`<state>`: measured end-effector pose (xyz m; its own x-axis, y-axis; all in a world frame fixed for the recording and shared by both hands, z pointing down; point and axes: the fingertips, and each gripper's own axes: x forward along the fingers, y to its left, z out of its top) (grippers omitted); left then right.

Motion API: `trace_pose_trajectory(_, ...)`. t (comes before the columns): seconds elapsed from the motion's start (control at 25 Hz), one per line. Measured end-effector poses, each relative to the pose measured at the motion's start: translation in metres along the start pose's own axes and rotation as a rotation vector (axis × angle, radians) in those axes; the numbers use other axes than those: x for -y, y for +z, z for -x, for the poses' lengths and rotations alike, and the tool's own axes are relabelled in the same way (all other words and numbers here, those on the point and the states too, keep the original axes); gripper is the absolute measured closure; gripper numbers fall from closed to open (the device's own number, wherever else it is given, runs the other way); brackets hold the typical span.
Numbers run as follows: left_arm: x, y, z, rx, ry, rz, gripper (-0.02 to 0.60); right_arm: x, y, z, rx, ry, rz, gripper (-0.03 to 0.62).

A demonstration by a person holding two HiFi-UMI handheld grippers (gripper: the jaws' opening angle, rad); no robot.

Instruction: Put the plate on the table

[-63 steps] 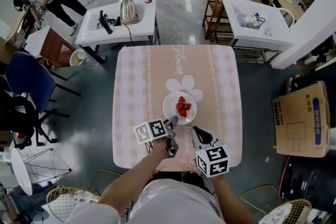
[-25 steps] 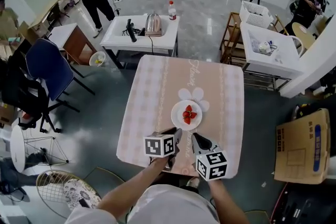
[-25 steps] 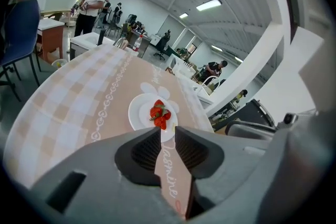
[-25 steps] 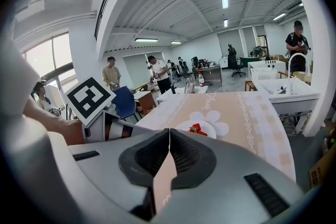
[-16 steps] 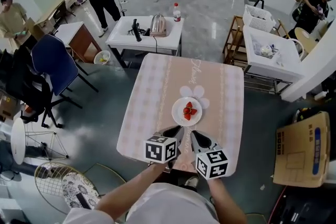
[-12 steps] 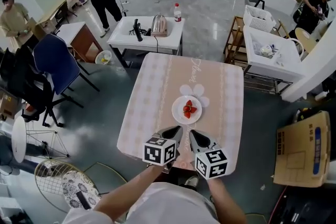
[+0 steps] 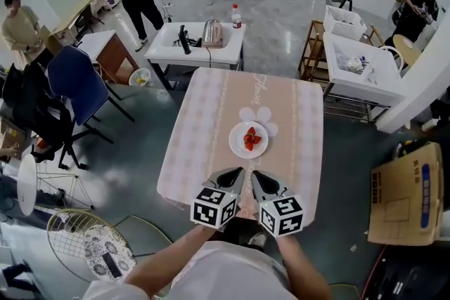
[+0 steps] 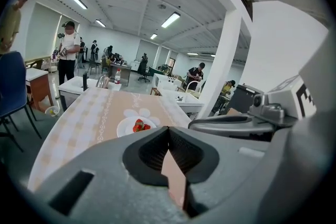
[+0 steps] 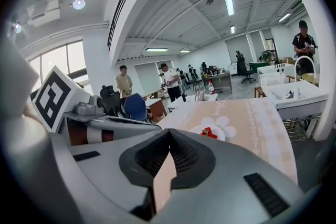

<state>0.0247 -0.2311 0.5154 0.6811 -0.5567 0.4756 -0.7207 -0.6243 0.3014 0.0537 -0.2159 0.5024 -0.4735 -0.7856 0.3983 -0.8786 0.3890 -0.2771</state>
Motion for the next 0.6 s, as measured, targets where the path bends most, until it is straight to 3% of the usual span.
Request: trace_pose_trajectory(0.6, 0.0111, -0.0024, 0.0079, -0.003, -0.007, -0.027, 0.575, -0.0044, -0.0041, 0.0094, -0.009, 0.0, -0.006, 0.589)
